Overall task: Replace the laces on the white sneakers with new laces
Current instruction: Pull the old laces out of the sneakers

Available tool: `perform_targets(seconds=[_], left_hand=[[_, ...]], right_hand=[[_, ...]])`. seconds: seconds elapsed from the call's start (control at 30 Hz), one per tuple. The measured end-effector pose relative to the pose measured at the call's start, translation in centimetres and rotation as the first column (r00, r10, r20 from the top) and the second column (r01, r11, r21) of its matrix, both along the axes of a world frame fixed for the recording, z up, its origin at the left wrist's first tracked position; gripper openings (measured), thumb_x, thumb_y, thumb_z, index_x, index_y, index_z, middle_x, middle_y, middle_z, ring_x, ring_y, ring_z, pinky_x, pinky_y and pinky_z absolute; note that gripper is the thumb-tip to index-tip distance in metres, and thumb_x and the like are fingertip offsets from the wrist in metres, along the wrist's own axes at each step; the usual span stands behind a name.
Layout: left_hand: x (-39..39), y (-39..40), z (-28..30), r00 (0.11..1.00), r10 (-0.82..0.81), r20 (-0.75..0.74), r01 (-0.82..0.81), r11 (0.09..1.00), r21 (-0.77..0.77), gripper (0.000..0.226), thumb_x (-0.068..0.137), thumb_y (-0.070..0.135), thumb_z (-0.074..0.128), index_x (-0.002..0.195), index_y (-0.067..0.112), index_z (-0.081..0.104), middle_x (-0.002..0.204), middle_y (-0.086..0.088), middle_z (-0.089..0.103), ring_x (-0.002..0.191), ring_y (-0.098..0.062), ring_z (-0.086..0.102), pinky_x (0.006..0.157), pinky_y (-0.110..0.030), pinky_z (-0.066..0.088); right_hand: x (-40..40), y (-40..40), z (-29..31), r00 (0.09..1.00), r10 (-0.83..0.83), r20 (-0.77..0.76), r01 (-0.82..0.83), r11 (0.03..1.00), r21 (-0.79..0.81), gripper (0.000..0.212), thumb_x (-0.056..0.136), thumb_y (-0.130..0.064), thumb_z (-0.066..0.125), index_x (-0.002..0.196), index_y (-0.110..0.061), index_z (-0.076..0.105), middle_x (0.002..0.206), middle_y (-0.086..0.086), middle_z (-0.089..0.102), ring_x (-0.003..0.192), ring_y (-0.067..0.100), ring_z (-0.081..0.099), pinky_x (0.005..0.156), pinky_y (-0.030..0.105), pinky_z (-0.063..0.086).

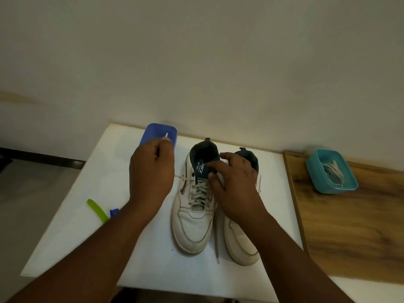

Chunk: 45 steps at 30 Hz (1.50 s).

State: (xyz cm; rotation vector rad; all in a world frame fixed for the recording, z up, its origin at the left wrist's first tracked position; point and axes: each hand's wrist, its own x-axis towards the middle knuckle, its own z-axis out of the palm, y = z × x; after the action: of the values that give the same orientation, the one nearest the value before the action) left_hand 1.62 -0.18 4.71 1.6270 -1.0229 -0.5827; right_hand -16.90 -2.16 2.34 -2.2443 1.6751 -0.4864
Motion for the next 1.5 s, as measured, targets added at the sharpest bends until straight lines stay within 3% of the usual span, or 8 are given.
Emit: perform_targets(seconds=[0.17, 0.27, 0.43, 0.6, 0.9, 1.07, 1.23, 1.5], left_hand=[[0.9, 0.6, -1.7, 0.924, -0.101, 0.368, -0.001, 0.964, 0.266, 0.015, 0.095, 0.031, 0.057, 0.101, 0.016, 0.057, 0.08, 0.002, 0.059, 0.063, -0.012, 0.052, 0.058, -0.027, 0.039], [0.0, 0.8, -1.5, 0.861, -0.119, 0.494, 0.019, 0.979, 0.203, 0.059, 0.089, 0.026, 0.068, 0.141, 0.019, 0.041, 0.127, -0.007, 0.05, 0.087, -0.017, 0.056, 0.067, -0.029, 0.044], [-2.1, 0.2, -2.7, 0.697, -0.272, 0.663, 0.196, 0.962, 0.188, 0.024, 0.094, 0.036, 0.062, 0.118, 0.034, 0.067, 0.134, -0.003, 0.052, 0.121, -0.025, 0.047, 0.092, -0.038, 0.045], [-3.1, -0.1, -5.2, 0.593, -0.441, 0.673, 0.231, 0.895, 0.383, 0.026, 0.096, 0.055, 0.052, 0.109, 0.041, 0.071, 0.162, -0.003, 0.027, 0.153, -0.033, 0.006, 0.119, -0.059, 0.004], [-1.9, -0.2, -3.7, 0.688, -0.168, 0.706, 0.065, 0.983, 0.171, 0.015, 0.09, 0.035, 0.059, 0.097, 0.029, 0.071, 0.132, -0.002, 0.053, 0.137, -0.028, 0.037, 0.11, -0.057, 0.033], [-2.0, -0.3, -3.8, 0.692, -0.343, 0.635, 0.258, 0.939, 0.226, 0.036, 0.09, 0.04, 0.052, 0.124, 0.042, 0.062, 0.158, -0.003, 0.032, 0.15, -0.031, 0.014, 0.118, -0.062, 0.017], [-2.1, -0.6, -4.8, 0.619, -0.398, 0.678, 0.228, 0.916, 0.329, 0.021, 0.093, 0.051, 0.059, 0.104, 0.037, 0.071, 0.151, 0.003, 0.044, 0.15, -0.029, 0.017, 0.118, -0.059, 0.009], [-1.2, -0.7, -3.5, 0.773, -0.074, 0.63, 0.041, 0.997, 0.067, 0.036, 0.097, 0.037, 0.029, 0.101, 0.018, 0.06, 0.103, -0.005, 0.06, 0.098, -0.025, 0.056, 0.088, -0.048, 0.047]], right_hand=[[-0.2, 0.1, 0.0, 0.997, 0.008, -0.074, -0.003, 0.998, 0.057, 0.032, 0.098, -0.04, 0.061, 0.13, -0.036, 0.063, 0.153, 0.0, 0.041, 0.148, 0.027, 0.022, 0.12, 0.053, 0.015], [-0.2, -0.1, 0.2, 0.999, -0.005, -0.038, 0.006, 0.999, 0.038, 0.032, 0.1, -0.031, 0.053, 0.13, -0.034, 0.065, 0.152, 0.003, 0.045, 0.148, 0.031, 0.027, 0.12, 0.055, 0.017], [-0.4, -0.1, 0.2, 0.999, -0.048, -0.024, 0.049, 0.999, 0.012, 0.04, 0.095, -0.017, 0.049, 0.124, -0.031, 0.071, 0.144, 0.009, 0.053, 0.144, 0.036, 0.035, 0.117, 0.059, 0.023], [-0.5, -0.2, -0.6, 0.997, -0.053, -0.052, 0.051, 0.998, -0.049, 0.037, 0.093, -0.009, 0.063, 0.12, -0.034, 0.073, 0.128, 0.005, 0.06, 0.13, 0.032, 0.046, 0.111, 0.054, 0.029], [-1.0, -0.9, 0.0, 1.0, 0.016, -0.024, -0.017, 0.999, -0.046, 0.03, 0.099, -0.01, 0.057, 0.109, -0.032, 0.074, 0.102, -0.008, 0.064, 0.107, 0.014, 0.058, 0.121, 0.039, 0.019], [-0.8, -1.0, -0.3, 1.0, 0.025, -0.007, -0.026, 0.998, -0.052, 0.031, 0.097, -0.007, 0.057, 0.107, -0.031, 0.074, 0.098, -0.008, 0.062, 0.103, 0.013, 0.058, 0.124, 0.037, 0.008], [-0.6, -1.0, -0.5, 1.0, 0.024, -0.003, -0.024, 0.998, -0.055, 0.031, 0.095, -0.006, 0.06, 0.108, -0.031, 0.075, 0.098, -0.007, 0.063, 0.102, 0.015, 0.059, 0.125, 0.039, 0.008], [-0.7, -0.9, -0.5, 0.999, 0.035, -0.001, -0.035, 0.997, -0.067, 0.028, 0.095, -0.01, 0.061, 0.11, -0.031, 0.074, 0.102, -0.007, 0.063, 0.103, 0.014, 0.059, 0.125, 0.041, 0.009]])
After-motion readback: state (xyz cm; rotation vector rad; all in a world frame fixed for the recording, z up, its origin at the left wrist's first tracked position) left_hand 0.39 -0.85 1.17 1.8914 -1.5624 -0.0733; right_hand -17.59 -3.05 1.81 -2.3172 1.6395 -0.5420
